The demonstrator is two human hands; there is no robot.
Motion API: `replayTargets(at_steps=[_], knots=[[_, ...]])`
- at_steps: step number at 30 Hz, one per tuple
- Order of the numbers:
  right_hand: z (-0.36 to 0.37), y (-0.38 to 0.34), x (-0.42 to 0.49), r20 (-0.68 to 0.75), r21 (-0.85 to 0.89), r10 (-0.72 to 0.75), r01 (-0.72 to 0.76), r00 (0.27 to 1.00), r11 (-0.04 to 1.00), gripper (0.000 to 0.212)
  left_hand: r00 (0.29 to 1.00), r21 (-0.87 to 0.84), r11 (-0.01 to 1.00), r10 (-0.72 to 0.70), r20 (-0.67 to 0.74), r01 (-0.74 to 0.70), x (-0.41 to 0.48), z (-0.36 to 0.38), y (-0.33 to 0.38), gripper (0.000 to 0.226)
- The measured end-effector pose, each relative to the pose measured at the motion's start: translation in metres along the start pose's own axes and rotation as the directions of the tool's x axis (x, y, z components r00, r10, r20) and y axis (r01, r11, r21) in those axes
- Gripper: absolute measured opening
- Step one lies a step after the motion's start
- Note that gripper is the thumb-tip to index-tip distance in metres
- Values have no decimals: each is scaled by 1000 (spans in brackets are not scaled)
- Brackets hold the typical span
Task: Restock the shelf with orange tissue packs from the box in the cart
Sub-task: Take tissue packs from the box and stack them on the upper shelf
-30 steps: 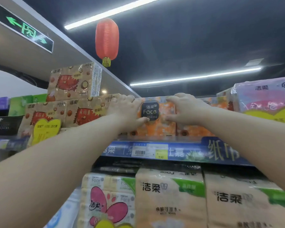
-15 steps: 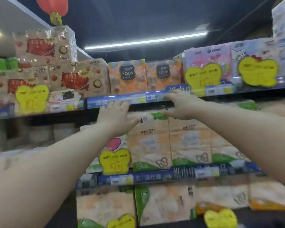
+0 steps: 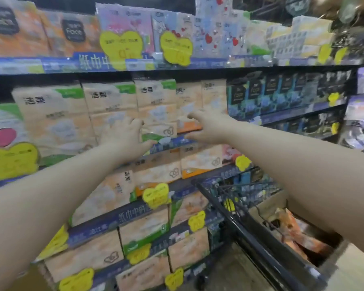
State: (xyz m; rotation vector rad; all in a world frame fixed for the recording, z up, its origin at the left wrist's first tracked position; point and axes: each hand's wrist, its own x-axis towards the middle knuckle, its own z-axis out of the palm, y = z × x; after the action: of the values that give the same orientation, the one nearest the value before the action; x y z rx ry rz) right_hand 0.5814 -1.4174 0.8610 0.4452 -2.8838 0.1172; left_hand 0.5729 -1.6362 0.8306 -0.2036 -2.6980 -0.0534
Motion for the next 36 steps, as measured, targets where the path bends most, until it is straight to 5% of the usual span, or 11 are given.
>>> replayTargets(at_steps=[8, 16, 26, 36], knots=[[16, 187, -146, 127, -61, 258, -252, 958, 966, 71, 968, -119, 976, 199, 155, -182, -13, 61, 227, 69], [29, 340, -253, 246, -130, 378, -356, 893, 925, 68, 889, -167, 927, 370, 270, -336, -40, 111, 423, 73], [84, 437, -290, 333, -58, 397, -402, 855, 914, 69, 817, -184, 927, 376, 437, -328, -43, 187, 519, 64], [154, 562, -231, 476, -109, 464, -474, 747, 874, 69, 724, -306, 941, 312, 616, -145, 16, 332, 583, 66]])
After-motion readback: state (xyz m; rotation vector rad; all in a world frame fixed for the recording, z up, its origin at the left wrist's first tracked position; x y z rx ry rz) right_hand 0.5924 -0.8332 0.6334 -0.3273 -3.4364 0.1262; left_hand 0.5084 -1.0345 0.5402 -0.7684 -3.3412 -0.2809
